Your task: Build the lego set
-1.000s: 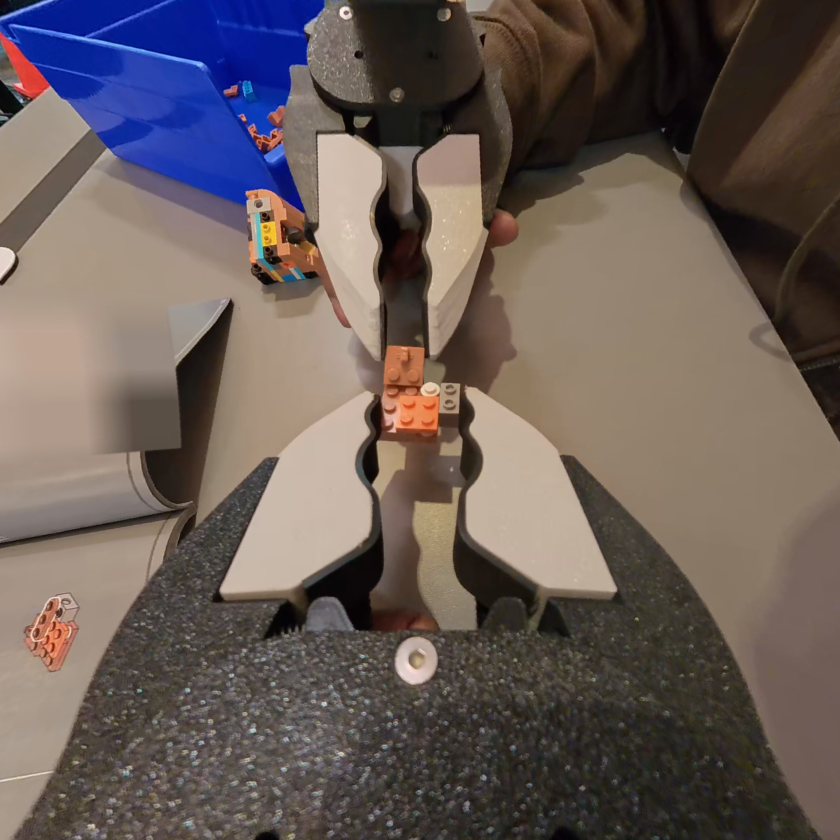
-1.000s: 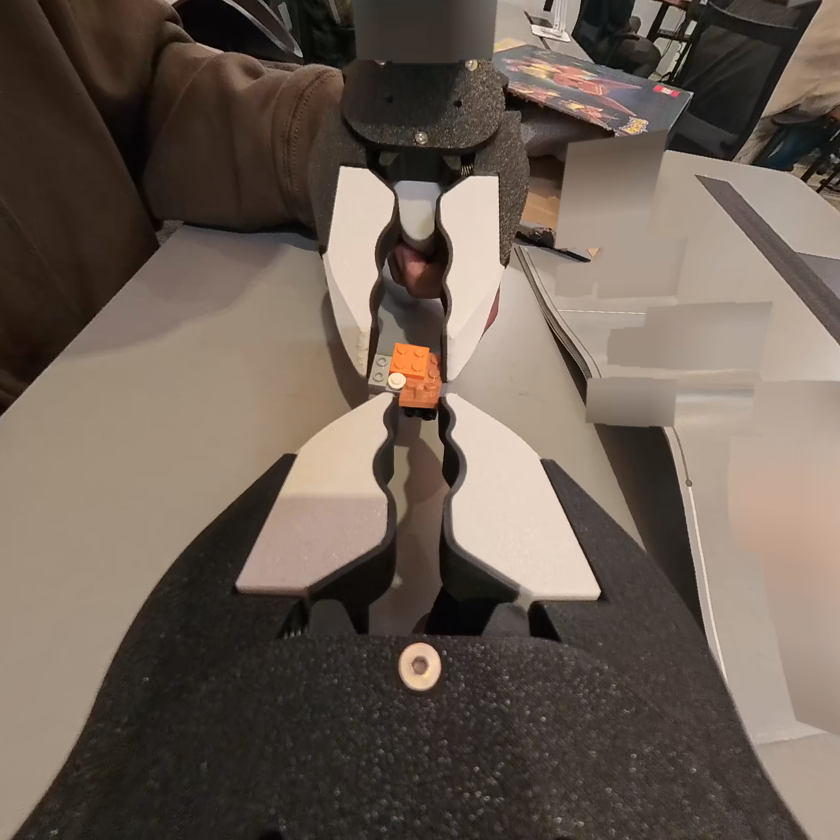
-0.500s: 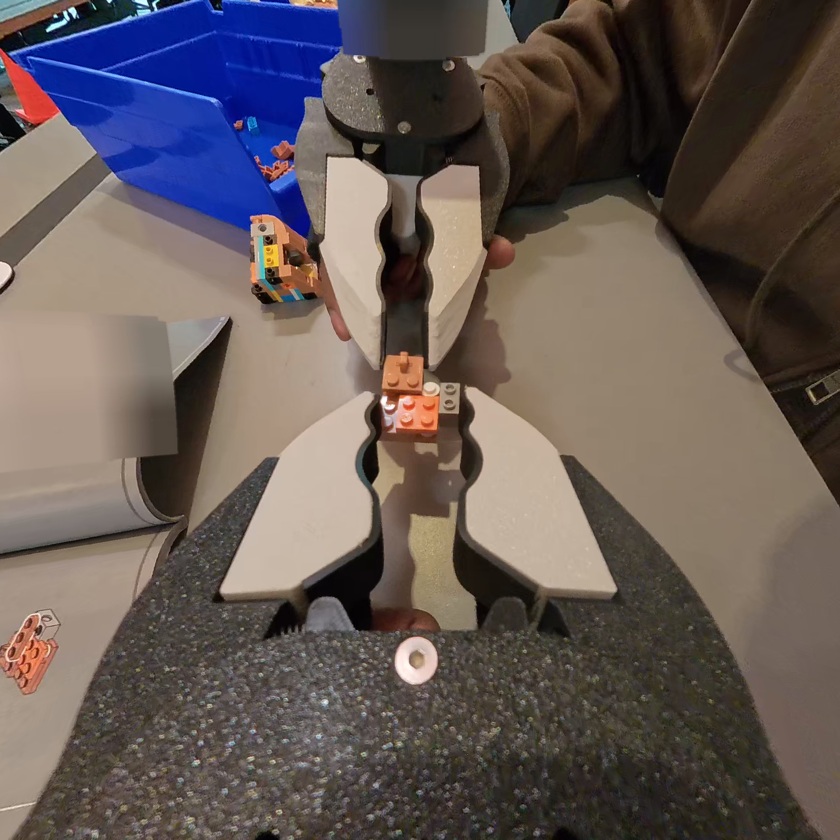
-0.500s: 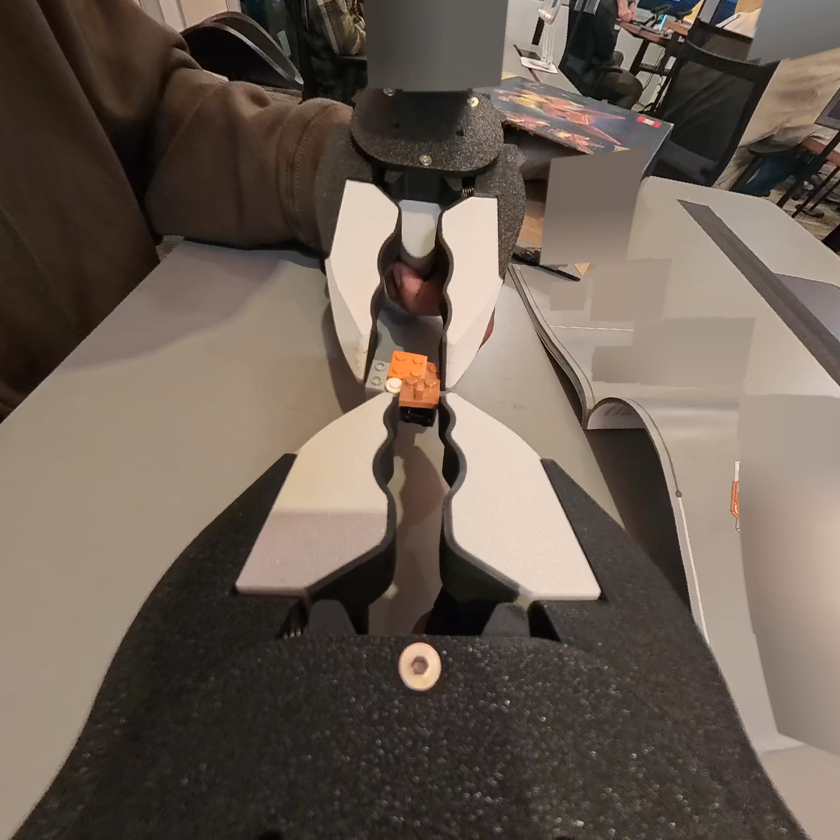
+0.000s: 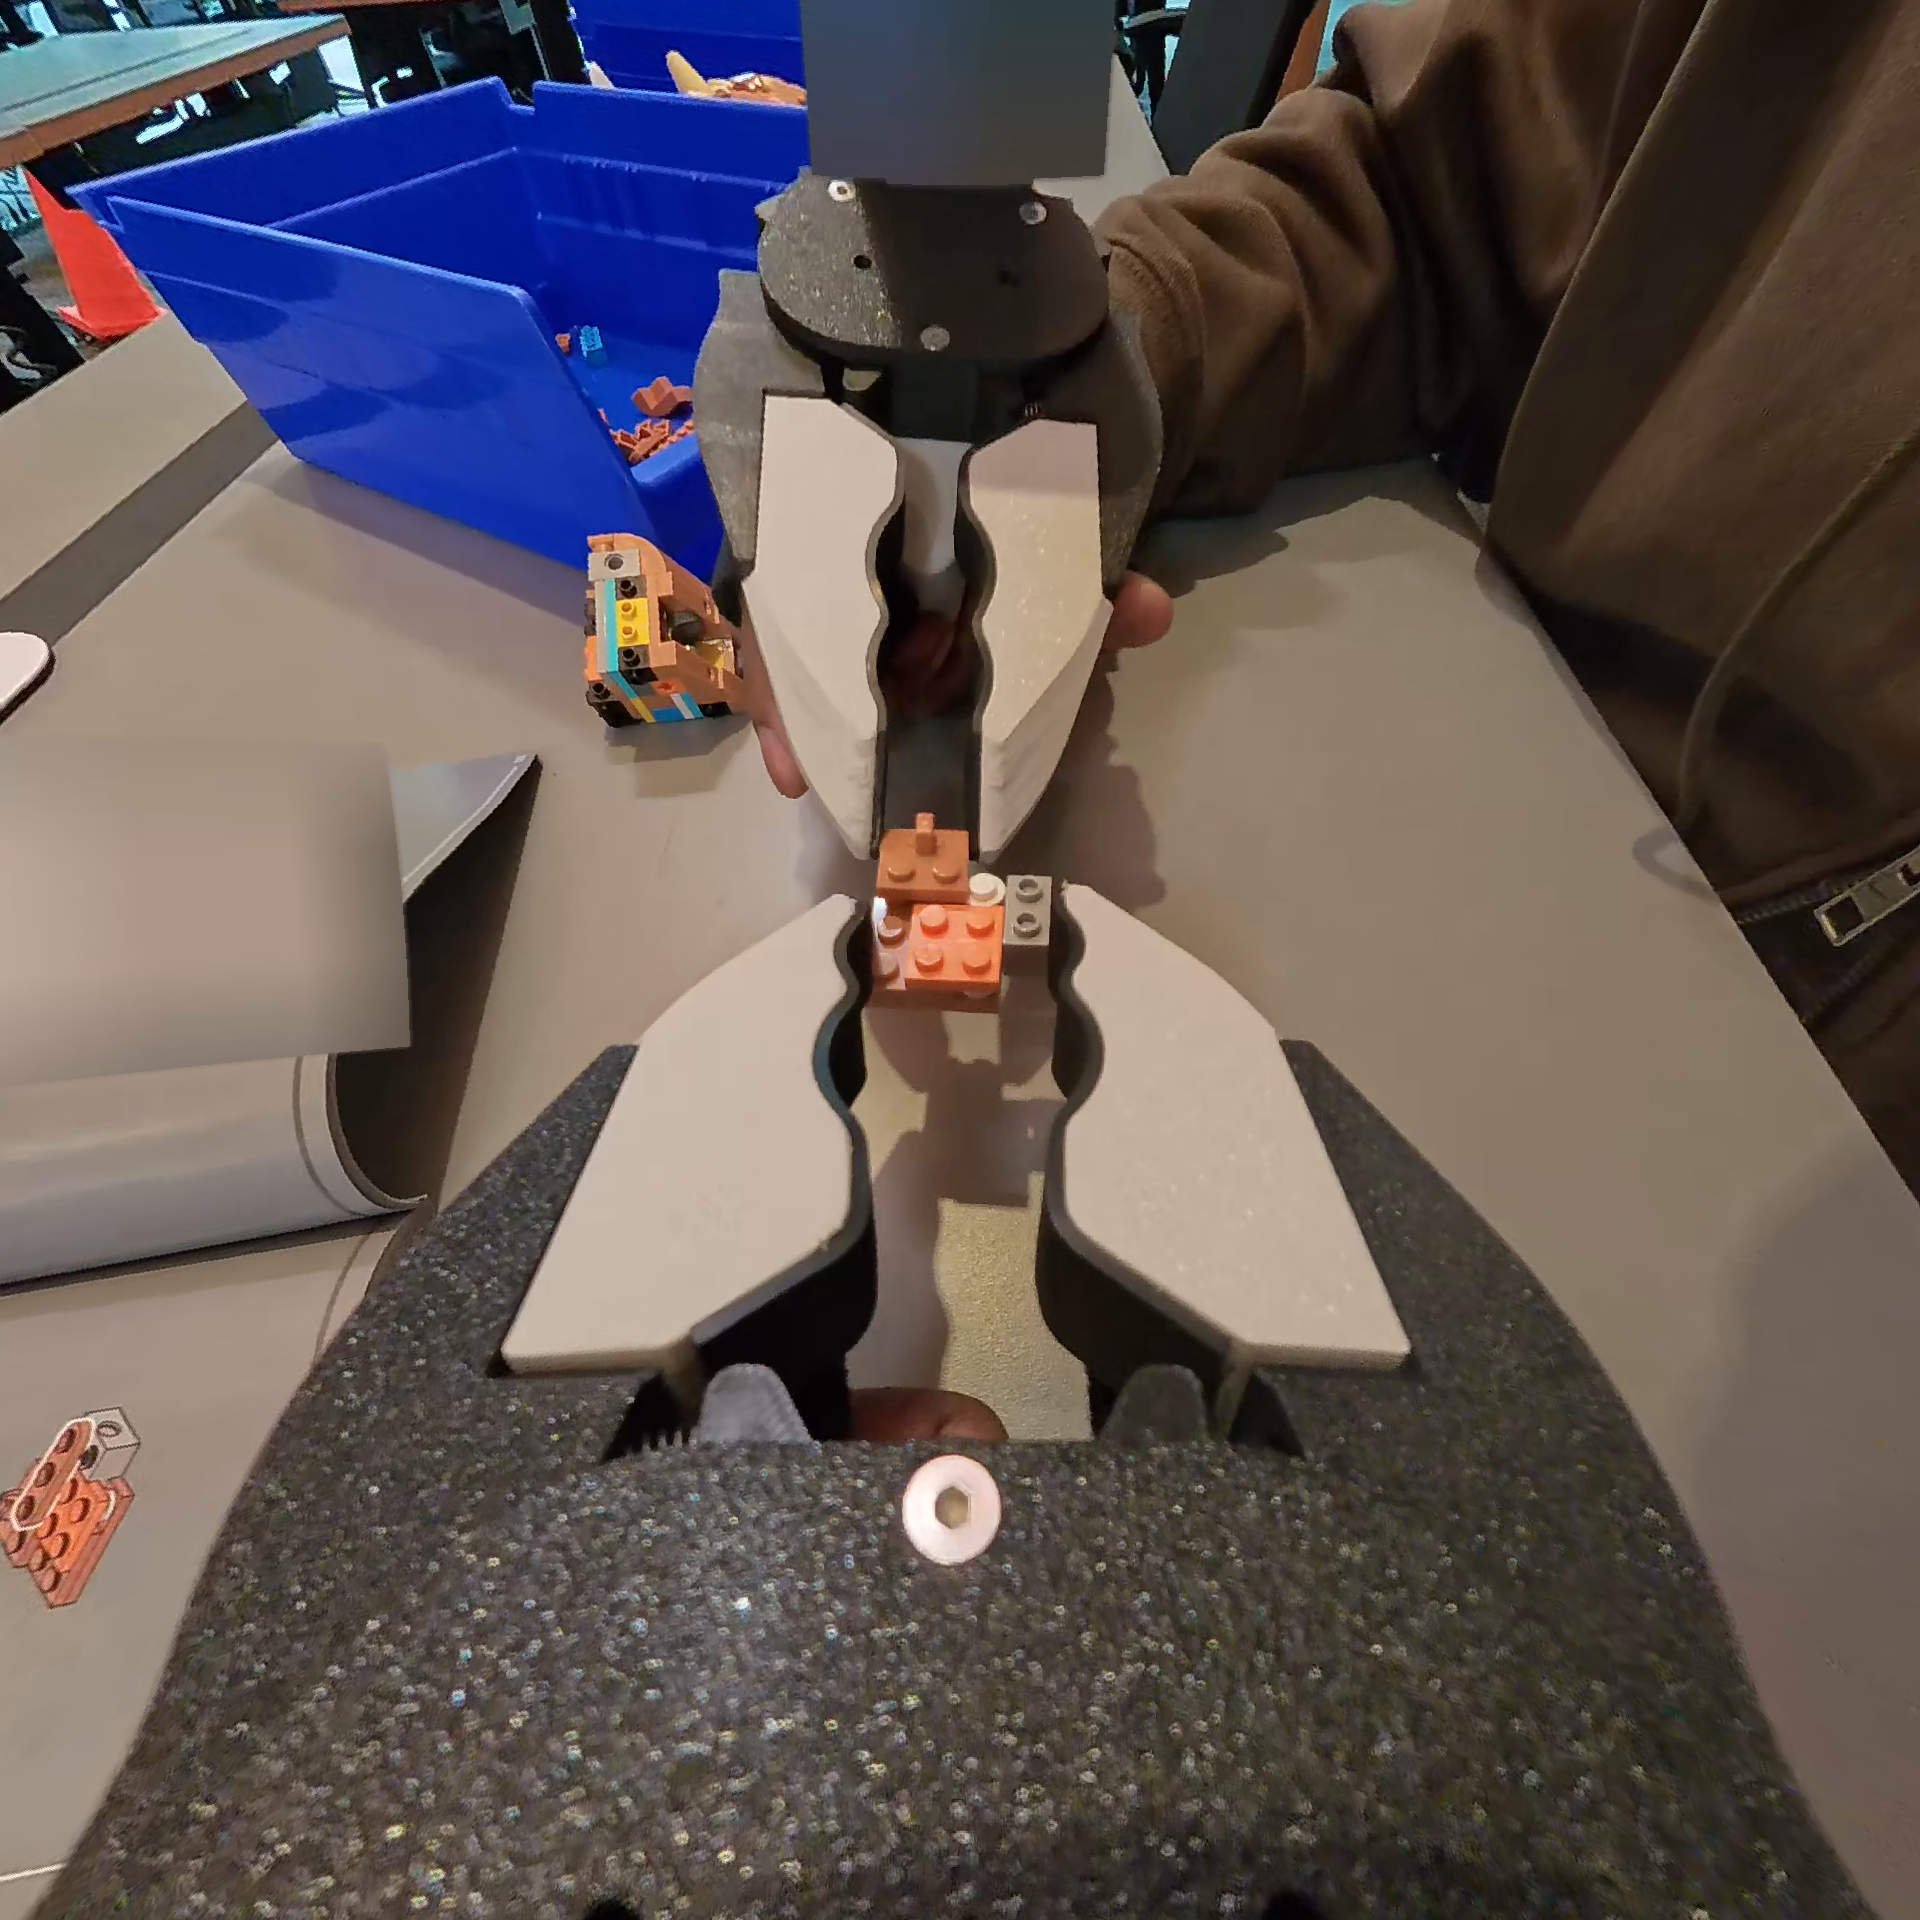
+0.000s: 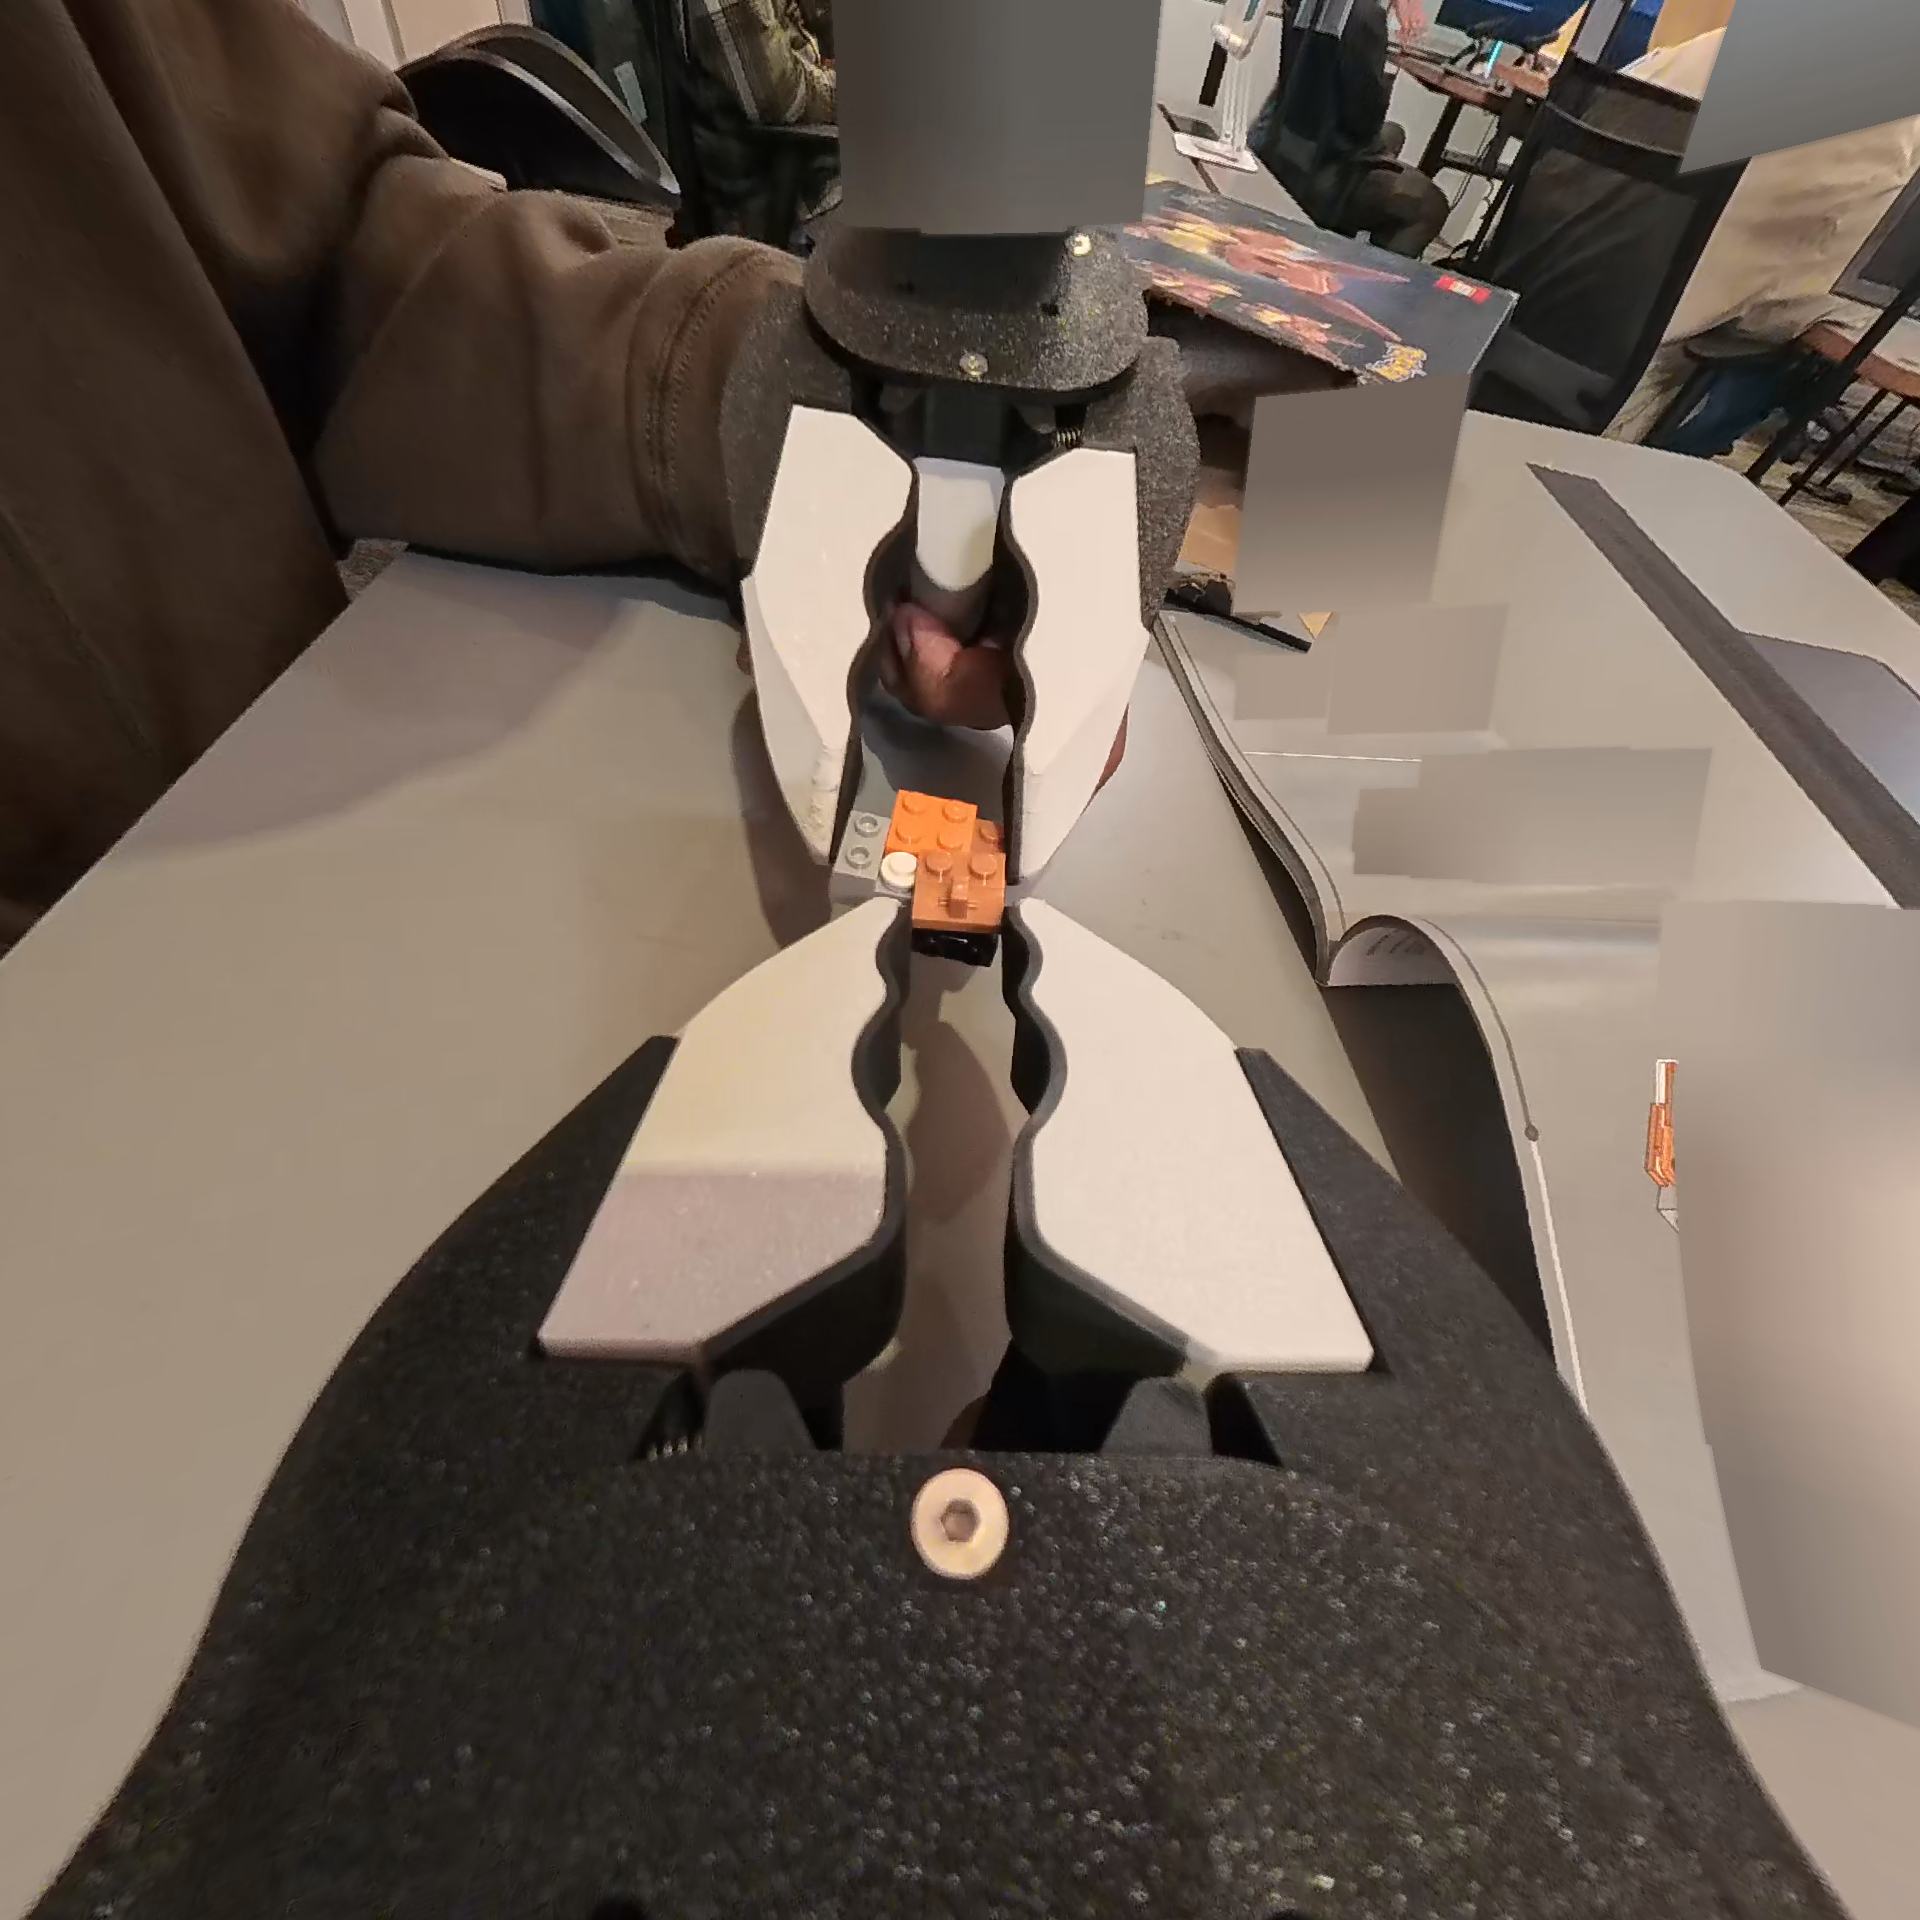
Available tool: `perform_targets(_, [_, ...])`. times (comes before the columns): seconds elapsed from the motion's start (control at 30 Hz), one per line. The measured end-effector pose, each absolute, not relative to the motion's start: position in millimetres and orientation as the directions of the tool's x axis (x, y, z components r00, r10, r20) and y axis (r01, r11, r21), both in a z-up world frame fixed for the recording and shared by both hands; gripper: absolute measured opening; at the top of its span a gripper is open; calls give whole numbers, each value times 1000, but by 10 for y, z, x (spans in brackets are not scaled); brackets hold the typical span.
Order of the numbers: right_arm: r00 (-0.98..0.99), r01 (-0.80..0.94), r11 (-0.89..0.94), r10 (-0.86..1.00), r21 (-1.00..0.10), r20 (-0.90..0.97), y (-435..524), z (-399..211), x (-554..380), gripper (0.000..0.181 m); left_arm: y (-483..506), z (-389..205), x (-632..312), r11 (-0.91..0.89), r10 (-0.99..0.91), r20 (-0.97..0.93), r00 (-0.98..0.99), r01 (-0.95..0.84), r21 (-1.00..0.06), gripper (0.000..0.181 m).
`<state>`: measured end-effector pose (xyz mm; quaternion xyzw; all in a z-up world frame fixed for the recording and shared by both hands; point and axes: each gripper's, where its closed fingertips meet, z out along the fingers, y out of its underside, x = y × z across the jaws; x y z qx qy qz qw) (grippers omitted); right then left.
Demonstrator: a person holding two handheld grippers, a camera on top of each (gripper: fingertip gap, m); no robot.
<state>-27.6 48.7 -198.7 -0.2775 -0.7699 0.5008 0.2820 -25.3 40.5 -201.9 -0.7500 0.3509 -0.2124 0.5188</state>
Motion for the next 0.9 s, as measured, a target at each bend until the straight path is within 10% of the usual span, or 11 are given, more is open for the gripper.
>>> perform_targets(0.9, [-665,109,376,715,-920,214,490,-1941,-292,25,428,-1960,-275,-199,-738,-43,673,-278,-940,33])
